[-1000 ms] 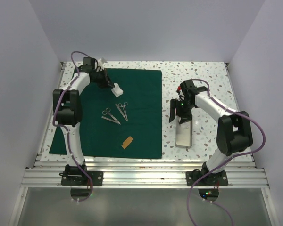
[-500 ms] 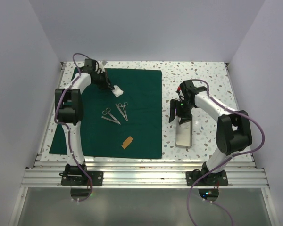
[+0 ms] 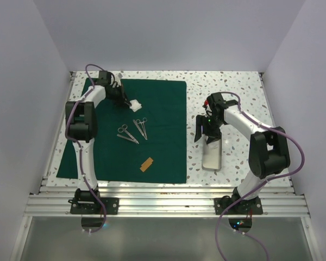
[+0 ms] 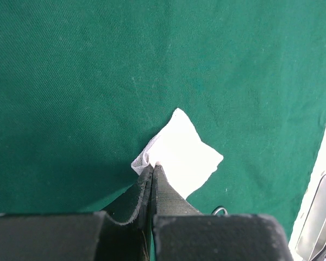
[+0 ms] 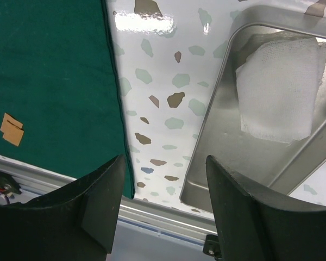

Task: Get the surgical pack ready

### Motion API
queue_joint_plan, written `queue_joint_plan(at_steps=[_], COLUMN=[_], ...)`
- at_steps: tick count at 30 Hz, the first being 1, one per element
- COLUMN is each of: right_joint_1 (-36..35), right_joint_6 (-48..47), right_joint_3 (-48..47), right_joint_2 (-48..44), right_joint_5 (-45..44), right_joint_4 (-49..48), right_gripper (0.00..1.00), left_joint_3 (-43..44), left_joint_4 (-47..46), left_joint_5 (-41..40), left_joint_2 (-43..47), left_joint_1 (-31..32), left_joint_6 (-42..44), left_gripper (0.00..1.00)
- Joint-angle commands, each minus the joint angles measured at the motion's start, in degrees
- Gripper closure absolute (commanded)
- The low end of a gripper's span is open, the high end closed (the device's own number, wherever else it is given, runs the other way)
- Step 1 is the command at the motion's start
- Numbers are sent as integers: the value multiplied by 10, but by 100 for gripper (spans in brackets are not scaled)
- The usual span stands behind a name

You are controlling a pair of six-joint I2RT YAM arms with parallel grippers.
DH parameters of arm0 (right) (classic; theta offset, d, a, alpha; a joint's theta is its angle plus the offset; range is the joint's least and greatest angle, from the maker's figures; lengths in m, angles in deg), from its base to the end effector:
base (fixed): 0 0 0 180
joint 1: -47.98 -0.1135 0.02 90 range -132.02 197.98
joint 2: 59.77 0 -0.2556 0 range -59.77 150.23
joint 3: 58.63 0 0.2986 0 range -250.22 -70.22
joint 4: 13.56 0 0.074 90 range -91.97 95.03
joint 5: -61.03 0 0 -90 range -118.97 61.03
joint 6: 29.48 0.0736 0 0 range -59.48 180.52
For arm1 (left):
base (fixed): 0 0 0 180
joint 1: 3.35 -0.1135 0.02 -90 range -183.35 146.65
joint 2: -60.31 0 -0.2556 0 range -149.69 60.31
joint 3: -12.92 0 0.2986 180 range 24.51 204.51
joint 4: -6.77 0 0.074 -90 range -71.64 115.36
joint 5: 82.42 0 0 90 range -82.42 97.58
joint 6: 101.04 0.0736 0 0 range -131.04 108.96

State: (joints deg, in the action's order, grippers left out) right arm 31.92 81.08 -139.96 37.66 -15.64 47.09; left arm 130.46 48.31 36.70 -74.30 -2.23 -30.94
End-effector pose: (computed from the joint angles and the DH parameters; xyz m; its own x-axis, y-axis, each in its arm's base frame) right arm 0.3541 0.1196 0.1424 -0.9882 0.0711 -0.1358 0.0289 0.9564 0.2906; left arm 0.5562 -0.0467 0.0898 -0.8946 -0.2799 -0.3484 -0.0362 0.8223 -0.5679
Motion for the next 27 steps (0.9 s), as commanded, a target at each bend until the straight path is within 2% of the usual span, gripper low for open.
queue_joint_plan(at_steps=[1, 24, 27], right_joint_1=[1, 1, 1], right_joint_6=[4, -5, -4], right_joint_3=[-1, 1, -2], right_joint_2=[1, 12, 15], right_joint_5=[18, 26, 28], right_joint_4=[2, -1, -3], right_gripper=[35, 35, 35], left_joint_3=[21, 11, 25], left_joint_4=[-14, -40, -29], left_joint_5=[-5, 15, 15], left_joint_2=[4, 41, 28], left_joint_1=[-5, -3, -3], left_joint_6=[12, -7, -7], left_gripper=[100, 100, 93])
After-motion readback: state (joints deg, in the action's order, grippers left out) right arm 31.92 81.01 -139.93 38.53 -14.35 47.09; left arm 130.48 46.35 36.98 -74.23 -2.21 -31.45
